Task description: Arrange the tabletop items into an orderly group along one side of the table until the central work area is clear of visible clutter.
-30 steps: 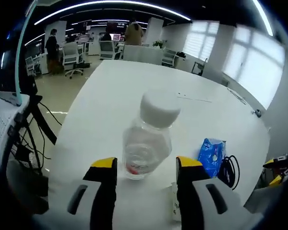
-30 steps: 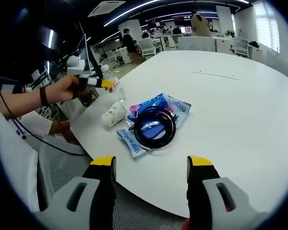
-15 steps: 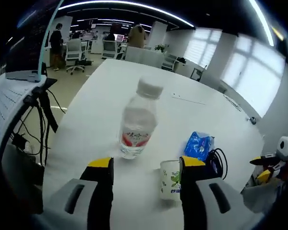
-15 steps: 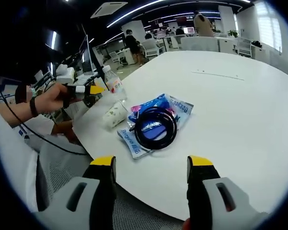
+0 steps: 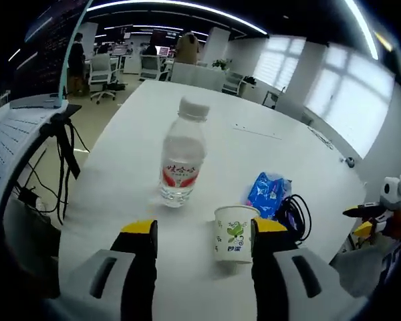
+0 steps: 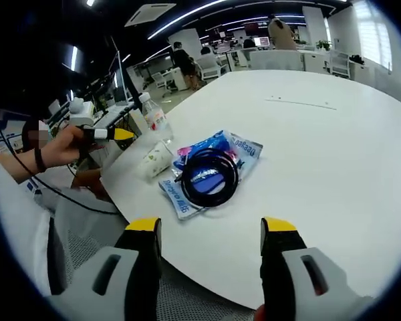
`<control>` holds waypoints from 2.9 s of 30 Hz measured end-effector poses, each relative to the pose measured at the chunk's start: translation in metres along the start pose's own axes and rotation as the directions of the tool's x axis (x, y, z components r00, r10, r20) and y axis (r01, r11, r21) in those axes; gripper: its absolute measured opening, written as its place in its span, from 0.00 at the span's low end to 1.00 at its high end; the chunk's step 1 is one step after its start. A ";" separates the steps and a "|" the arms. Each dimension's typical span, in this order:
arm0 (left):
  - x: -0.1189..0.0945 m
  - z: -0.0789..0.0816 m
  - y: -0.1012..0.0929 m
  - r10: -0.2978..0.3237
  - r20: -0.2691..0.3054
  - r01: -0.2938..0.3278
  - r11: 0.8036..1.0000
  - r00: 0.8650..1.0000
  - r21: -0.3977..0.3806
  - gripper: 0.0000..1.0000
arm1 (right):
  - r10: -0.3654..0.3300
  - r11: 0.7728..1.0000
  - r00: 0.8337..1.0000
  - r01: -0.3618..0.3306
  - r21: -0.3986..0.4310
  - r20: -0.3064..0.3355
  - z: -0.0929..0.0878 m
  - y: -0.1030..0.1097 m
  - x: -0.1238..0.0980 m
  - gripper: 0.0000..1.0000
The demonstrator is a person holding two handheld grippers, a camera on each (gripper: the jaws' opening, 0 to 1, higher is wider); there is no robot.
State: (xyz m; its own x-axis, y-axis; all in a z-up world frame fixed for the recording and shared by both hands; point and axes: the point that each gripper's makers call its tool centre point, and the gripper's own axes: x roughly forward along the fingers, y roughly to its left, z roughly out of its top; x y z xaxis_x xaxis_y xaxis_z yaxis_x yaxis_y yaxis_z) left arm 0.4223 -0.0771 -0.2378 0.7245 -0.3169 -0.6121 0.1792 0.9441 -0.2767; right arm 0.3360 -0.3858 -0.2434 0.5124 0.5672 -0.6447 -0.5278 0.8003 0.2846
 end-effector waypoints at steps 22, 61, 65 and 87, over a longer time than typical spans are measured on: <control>0.021 -0.014 -0.048 -0.082 -0.078 0.089 0.991 0.994 0.095 0.58 | -0.008 1.000 1.000 0.008 0.024 0.005 -0.009 -0.008 -0.009 0.59; 0.071 -0.053 -0.046 -0.061 -0.220 0.081 0.993 0.974 0.082 0.39 | -0.011 1.000 1.000 0.011 0.028 -0.007 -0.017 -0.017 -0.015 0.59; 0.065 -0.055 -0.045 -0.064 -0.213 0.082 0.994 0.975 0.077 0.39 | -0.005 1.000 1.000 0.006 0.024 -0.011 -0.018 -0.014 -0.013 0.60; 0.019 -0.066 -0.052 -0.106 -0.179 0.125 0.987 0.978 0.098 0.39 | 0.066 0.998 0.997 -0.067 -0.013 -0.038 -0.017 0.018 0.005 0.56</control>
State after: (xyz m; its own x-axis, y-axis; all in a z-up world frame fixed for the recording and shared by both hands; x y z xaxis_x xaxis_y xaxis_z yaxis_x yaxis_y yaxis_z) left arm 0.3828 -0.1379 -0.2846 0.5710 -0.4259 -0.7018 0.3325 0.9016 -0.2766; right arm 0.3174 -0.3716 -0.2539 0.4502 0.6111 -0.6510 -0.5693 0.7581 0.3180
